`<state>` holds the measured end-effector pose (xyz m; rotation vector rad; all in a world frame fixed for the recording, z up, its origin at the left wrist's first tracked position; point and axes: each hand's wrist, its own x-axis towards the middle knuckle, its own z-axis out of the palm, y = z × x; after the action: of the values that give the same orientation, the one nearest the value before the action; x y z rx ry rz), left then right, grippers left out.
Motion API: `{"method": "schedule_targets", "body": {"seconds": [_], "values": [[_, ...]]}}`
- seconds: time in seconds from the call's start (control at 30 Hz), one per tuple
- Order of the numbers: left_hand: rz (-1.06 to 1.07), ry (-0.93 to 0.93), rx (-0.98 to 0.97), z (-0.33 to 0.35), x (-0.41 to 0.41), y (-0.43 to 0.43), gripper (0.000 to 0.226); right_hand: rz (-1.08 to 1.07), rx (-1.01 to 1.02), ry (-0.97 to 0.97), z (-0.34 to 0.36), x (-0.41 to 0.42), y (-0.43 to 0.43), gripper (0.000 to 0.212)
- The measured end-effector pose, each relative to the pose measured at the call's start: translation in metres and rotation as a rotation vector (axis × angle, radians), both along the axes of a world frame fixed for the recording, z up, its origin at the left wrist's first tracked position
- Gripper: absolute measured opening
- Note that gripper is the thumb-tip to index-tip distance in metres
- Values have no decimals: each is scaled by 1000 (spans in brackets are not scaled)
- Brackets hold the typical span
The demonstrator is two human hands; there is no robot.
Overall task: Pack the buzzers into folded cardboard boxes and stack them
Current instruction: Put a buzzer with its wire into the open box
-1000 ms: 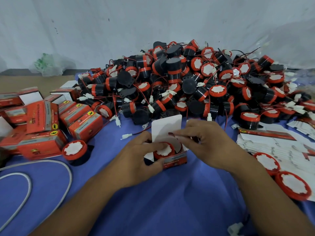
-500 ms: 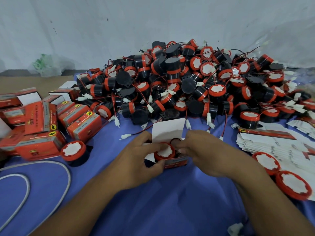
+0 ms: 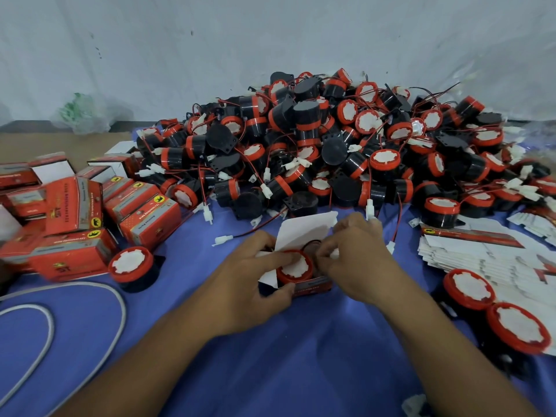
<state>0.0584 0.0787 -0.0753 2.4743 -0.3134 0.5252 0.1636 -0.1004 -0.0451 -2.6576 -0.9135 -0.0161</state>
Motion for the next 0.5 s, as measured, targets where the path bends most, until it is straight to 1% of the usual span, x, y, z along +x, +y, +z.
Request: {"method": "schedule_targets", "body": {"seconds": [0.07, 0.1, 0.17, 0.2, 0.23, 0.27, 0.33, 0.4, 0.43, 0.47, 0.5], "values": [[-13, -8, -8, -1, 0, -2, 48, -64, 170, 61, -6, 0, 5, 7], [-4, -8, -29, -2, 0, -2, 48, -107, 270, 92, -6, -1, 5, 13], [43, 1, -78, -4, 1, -1, 50, -194, 395, 136, -8, 2, 2, 46], [71, 9, -90, -5, 2, -1, 52, -225, 427, 153, -7, 4, 0, 57], [94, 18, -98, -5, 2, 0, 54, -238, 461, 192, -5, 5, -1, 61], [108, 26, -105, -5, 3, 1, 56, -231, 508, 242, -5, 6, -3, 60], [117, 25, -127, -6, 3, 3, 56, -154, 600, 320, -5, 7, -2, 46], [123, 18, -136, -6, 3, 6, 54, -53, 638, 337, -7, 5, 0, 29], [124, 15, -133, -6, 4, 7, 53, -11, 638, 327, -8, 4, 1, 24], [124, 13, -129, -7, 4, 8, 53, 18, 623, 305, -8, 4, 1, 26], [126, 16, -126, -7, 4, 9, 54, 43, 595, 279, -8, 3, 1, 31]]}}
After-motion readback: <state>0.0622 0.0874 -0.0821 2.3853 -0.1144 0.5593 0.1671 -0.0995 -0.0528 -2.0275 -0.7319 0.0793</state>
